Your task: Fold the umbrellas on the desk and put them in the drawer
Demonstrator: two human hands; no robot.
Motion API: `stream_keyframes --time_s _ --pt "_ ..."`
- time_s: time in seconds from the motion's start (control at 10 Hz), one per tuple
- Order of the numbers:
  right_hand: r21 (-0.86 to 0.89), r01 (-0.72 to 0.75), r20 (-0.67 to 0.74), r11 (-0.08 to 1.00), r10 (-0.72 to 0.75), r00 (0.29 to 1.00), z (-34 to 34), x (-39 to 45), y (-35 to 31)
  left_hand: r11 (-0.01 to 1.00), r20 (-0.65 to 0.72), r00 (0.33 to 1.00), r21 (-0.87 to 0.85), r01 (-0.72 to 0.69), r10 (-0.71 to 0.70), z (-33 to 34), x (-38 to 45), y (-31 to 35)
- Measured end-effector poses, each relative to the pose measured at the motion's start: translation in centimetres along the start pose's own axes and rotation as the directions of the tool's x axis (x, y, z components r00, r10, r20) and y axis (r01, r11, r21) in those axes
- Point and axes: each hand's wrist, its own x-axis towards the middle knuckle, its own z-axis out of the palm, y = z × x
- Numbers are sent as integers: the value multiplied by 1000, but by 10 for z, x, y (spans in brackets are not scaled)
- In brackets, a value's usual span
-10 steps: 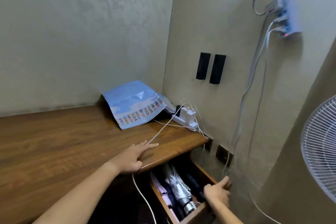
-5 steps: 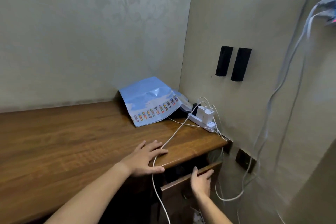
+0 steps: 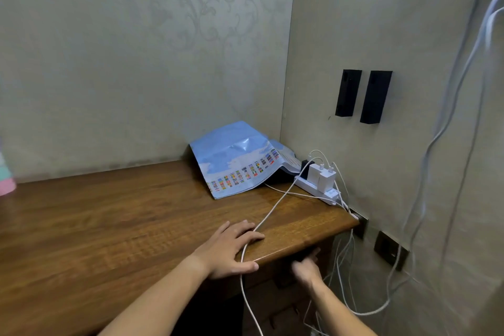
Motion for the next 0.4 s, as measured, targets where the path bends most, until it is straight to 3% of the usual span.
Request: stream_keyframes --time_s 0.3,0.4 --pt "-27 -22 8 999 23 1000 -24 -15 5 998 -85 996 -51 25 -30 -4 -8 9" --pt "-243 19 -166 970 -61 984 -52 -35 6 989 -262 964 -149 4 -44 -11 -22 17"
